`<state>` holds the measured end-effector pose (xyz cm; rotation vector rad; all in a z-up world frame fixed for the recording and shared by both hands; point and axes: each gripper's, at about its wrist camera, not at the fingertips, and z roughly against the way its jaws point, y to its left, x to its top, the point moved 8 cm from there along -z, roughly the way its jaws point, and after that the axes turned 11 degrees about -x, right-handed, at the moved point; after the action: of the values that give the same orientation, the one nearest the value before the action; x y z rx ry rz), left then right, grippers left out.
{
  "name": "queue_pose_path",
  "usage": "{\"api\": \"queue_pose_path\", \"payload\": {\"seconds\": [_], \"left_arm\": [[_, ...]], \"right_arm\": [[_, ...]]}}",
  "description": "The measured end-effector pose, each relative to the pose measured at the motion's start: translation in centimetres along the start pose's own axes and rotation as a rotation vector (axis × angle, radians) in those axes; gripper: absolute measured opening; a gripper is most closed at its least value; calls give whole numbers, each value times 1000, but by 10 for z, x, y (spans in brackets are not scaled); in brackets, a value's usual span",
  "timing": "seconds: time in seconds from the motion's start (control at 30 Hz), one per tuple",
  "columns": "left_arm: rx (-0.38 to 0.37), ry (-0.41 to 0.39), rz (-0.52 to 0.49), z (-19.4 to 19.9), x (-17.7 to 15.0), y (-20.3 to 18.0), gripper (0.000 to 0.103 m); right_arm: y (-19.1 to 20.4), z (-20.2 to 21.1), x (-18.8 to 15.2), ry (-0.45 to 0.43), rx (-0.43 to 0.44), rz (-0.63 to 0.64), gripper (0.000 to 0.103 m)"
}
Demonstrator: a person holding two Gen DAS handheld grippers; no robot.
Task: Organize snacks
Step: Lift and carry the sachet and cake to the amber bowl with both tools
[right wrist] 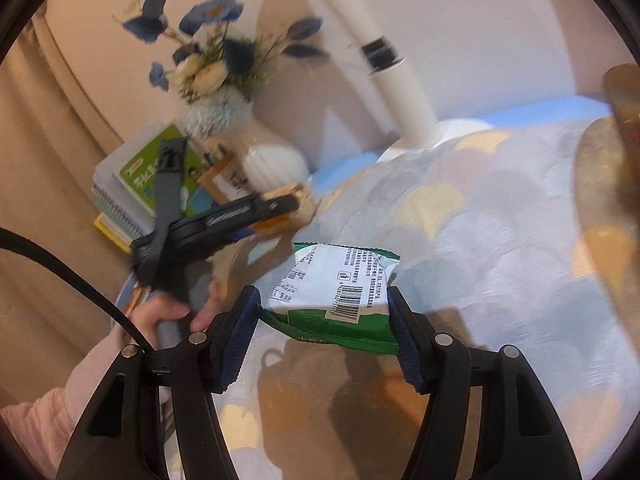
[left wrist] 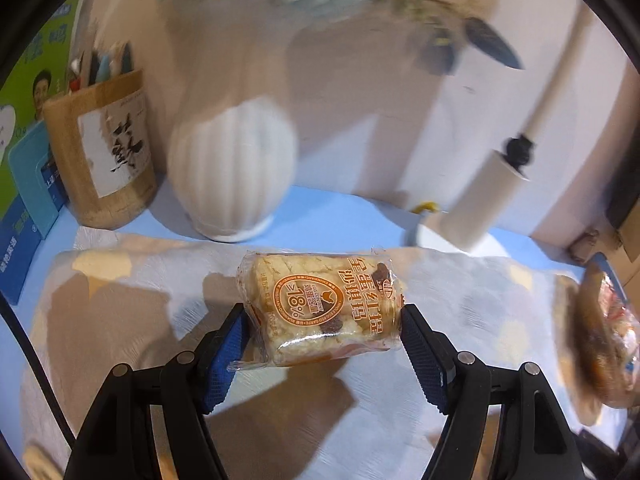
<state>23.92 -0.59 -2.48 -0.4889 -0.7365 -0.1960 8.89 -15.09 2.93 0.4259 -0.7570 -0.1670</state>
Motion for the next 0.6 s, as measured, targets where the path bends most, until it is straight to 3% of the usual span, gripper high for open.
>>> {"api": "queue_pose_path", "payload": {"seconds": [0.3, 0.6], "left_arm": [[26, -14, -100, 21, 27, -102, 73], [-27, -37, -242, 32, 38, -233, 74]], "right_arm": [[-39, 70, 60, -155, -48, -62, 62], [-102, 168, 131, -329, -259, -76, 62]]}}
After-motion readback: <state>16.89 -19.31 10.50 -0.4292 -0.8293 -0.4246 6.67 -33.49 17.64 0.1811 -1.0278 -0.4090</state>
